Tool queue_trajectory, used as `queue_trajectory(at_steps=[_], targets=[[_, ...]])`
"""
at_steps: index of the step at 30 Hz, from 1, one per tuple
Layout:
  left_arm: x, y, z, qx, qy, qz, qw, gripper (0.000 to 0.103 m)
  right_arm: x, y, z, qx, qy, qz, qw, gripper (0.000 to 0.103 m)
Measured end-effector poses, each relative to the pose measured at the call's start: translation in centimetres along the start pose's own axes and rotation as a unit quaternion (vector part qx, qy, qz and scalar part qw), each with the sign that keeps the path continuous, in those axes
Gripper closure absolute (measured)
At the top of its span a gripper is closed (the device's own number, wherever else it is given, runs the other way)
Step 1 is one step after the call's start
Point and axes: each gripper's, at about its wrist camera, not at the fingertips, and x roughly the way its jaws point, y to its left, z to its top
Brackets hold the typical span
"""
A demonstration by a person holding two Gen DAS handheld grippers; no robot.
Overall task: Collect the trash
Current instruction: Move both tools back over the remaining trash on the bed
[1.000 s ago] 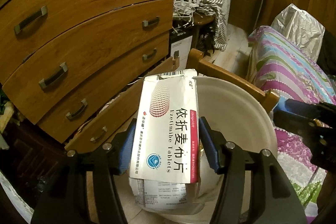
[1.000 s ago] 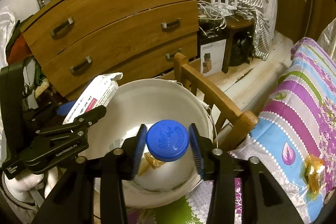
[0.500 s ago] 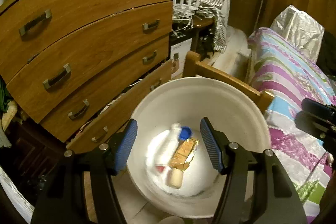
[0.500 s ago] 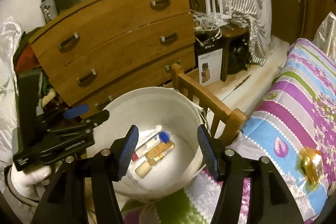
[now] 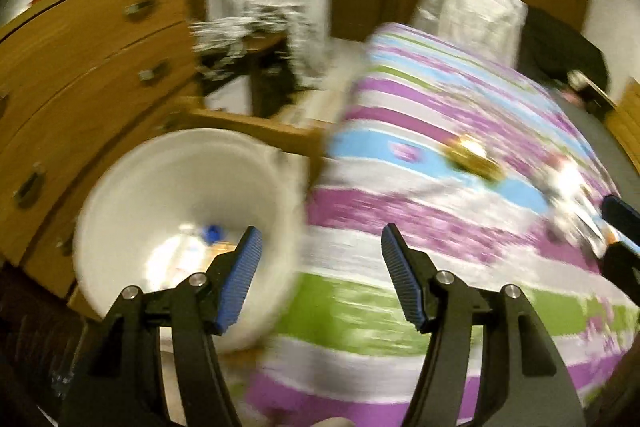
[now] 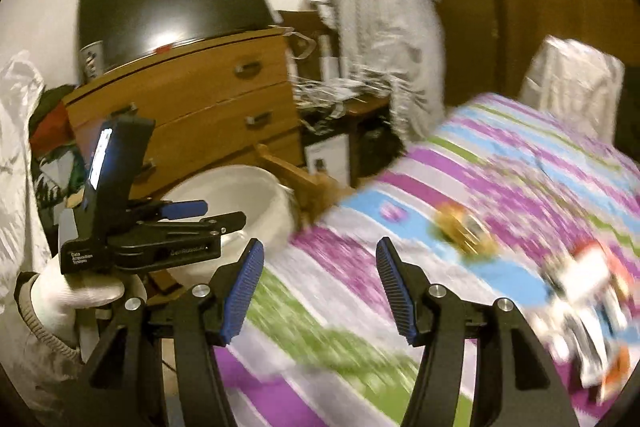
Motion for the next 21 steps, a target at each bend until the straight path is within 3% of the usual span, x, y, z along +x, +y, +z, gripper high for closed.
queue_trajectory(at_steps=[6,12,17,21], targets=[[1.9,-9.6,-2.6,0.079,0.034,-0.073,0.9936,0.043,-5.4,-9.3,-8.4,0.06,0.027,-0.074,0.995,0.043],[4.1,-18.6,-5.1,0.139,0.071,-0.15,0.9763,0.043,-10.3,-18.0,-16.5,0.15,0.04,-0.133,0.979,0.043],[7.1,-23.8,-4.6,0.135,0.095,-0.192,0.9674,0.043,-11.7,-21.6,-19.5,0.186,0.038,-0.148,0.971,0.043],[9.5,-26.2,-2.6,0.112,0.091,-0.197,0.9697,0.043,-12.1,-23.0,-20.4,0.2,0.036,-0.147,0.968,0.043]])
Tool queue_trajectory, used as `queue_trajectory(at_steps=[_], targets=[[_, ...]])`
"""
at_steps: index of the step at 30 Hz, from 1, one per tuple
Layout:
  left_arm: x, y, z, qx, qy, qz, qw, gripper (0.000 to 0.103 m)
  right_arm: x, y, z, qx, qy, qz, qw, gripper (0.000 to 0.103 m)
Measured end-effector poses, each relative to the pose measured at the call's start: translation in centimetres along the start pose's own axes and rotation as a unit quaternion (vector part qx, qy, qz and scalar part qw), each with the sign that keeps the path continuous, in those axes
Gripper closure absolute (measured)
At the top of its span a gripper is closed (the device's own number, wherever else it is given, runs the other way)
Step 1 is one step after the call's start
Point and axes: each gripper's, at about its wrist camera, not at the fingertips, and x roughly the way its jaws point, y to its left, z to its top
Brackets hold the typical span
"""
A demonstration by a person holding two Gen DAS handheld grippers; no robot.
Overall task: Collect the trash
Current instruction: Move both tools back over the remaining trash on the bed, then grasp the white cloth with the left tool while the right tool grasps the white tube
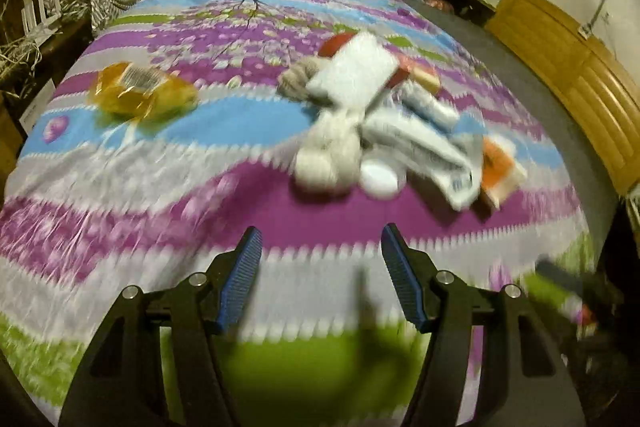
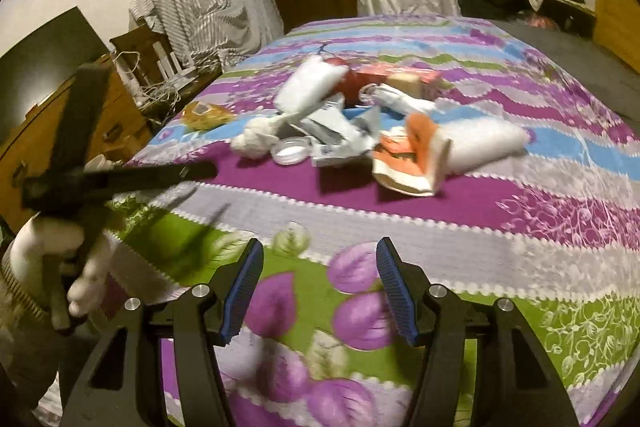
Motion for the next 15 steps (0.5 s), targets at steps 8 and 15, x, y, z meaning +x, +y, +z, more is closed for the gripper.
queue_trajectory(at_steps=[8,15], targets=[[3.1,-1.3,2.9,0.005,-0.012,0.024,0.9996,0.039,0.7,-1.1,0.2,0.014,0.007,0.0,1.0,0.043],[5.3,-0.9,3.2,0.012,0.01,0.024,0.9996,0.061,1.8,-0.3,1.6,-0.01,0.008,0.006,1.0,0.043]])
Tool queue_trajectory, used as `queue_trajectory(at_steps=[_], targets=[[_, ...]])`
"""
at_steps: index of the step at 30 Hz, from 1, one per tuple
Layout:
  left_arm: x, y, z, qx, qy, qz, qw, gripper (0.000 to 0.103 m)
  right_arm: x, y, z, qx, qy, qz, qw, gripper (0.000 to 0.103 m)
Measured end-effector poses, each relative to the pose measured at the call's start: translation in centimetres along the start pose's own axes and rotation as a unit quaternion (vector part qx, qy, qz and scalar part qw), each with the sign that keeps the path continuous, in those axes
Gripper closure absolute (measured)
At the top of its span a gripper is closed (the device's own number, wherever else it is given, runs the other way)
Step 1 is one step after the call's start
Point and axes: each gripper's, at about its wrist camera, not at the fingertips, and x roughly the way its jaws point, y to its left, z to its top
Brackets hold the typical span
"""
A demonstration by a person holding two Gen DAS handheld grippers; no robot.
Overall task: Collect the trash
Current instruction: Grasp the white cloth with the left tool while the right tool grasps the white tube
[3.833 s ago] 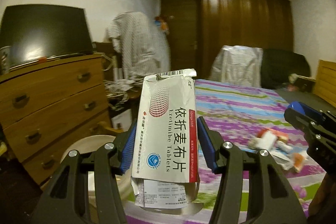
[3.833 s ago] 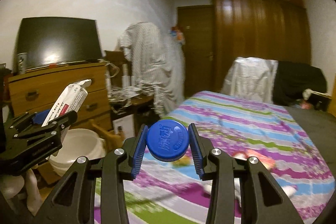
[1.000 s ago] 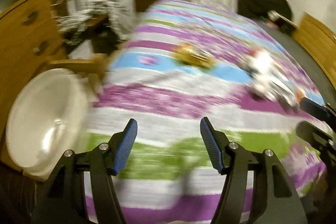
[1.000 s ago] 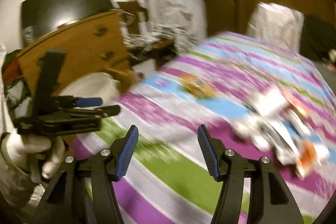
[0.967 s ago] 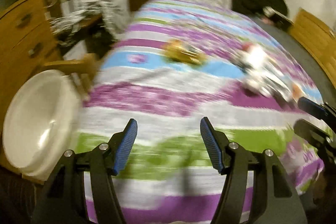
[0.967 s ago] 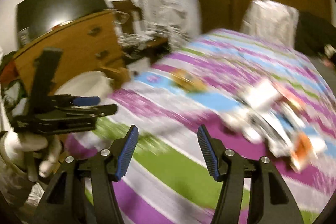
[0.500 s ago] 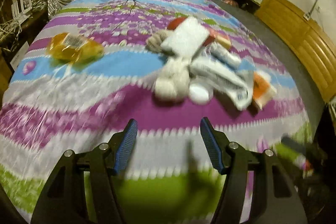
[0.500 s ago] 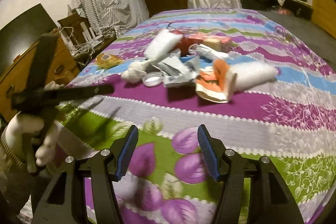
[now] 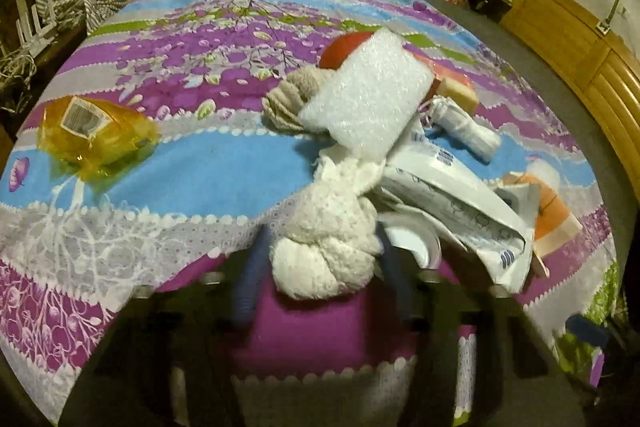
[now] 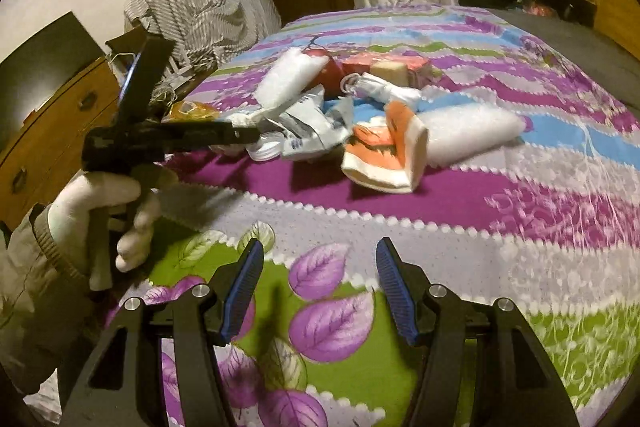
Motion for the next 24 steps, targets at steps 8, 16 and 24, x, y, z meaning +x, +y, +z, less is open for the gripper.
queue_trajectory(at_steps=[8,16,24], targets=[[-2.6,2.1,-2.1,0.004,0.009,0.018,0.9998,0.065,4.1,1.4,7.8,-0.097,0.014,-0.012,0.995,0.043],[-1.9,1.6,-1.7,0.033,0.024,0.024,0.9989,0.042,15.0,2.7,14.1,-0.154,0.159,-0.033,0.975,0.043],[-1.0,1.9,-1.4,0.033,0.026,0.023,0.9988,0.042,17.1,2.2,14.6,-0.159,0.189,-0.043,0.968,0.043]])
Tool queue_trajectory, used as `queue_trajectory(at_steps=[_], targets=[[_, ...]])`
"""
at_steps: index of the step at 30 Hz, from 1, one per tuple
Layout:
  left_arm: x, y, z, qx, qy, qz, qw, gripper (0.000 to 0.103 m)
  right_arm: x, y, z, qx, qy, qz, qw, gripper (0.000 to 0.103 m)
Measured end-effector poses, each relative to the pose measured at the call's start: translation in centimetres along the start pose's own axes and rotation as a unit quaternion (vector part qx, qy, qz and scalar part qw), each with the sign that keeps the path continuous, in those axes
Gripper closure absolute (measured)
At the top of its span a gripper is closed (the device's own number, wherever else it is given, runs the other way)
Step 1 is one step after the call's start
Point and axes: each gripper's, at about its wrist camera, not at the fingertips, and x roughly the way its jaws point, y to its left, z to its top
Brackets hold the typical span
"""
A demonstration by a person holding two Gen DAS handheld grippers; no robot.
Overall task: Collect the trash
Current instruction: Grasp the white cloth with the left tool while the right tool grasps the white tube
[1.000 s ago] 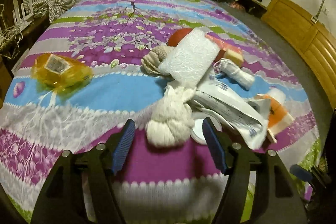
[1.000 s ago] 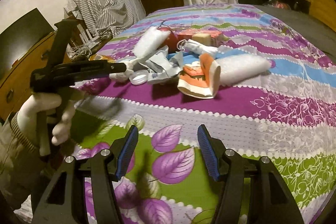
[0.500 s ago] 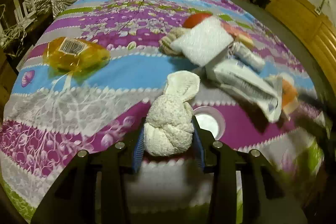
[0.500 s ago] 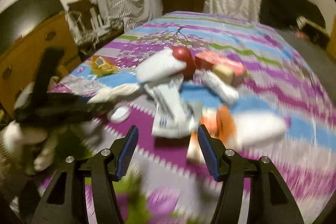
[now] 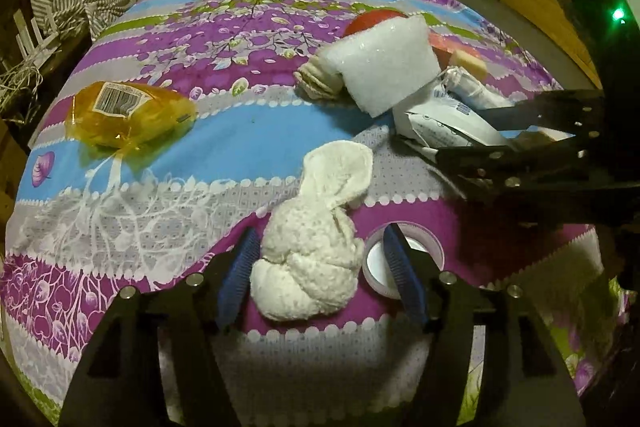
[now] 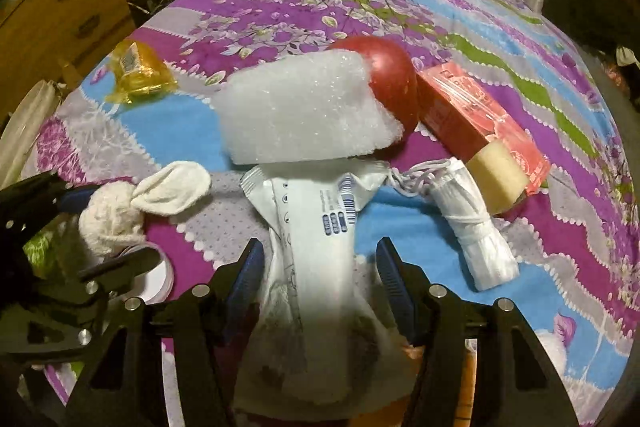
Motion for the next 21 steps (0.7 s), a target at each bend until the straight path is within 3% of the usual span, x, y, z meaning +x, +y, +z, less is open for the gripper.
queue_trajectory(at_steps=[3,4,7,14,21], targets=[[0.1,0.0,0.1,-0.004,-0.002,-0.002,1.0,0.049,1.0,-0.6,-0.3,0.013,0.005,0.0,1.0,0.043],[0.0,0.0,0.1,-0.006,-0.003,0.001,1.0,0.056,1.1,-0.6,-0.5,0.018,-0.004,-0.001,1.0,0.051],[-0.3,0.3,-0.1,-0.016,-0.008,0.004,0.9998,0.067,0.7,-0.2,-1.5,0.028,-0.033,-0.013,0.999,0.061],[-2.2,0.2,-1.7,-0.026,-0.03,0.005,0.9992,0.069,-5.2,1.2,-5.4,0.074,-0.131,-0.002,0.989,0.069],[-7.9,-0.8,-4.2,-0.028,-0.092,0.004,0.9953,0.069,-13.1,2.7,-10.5,0.105,-0.224,-0.008,0.969,0.069]])
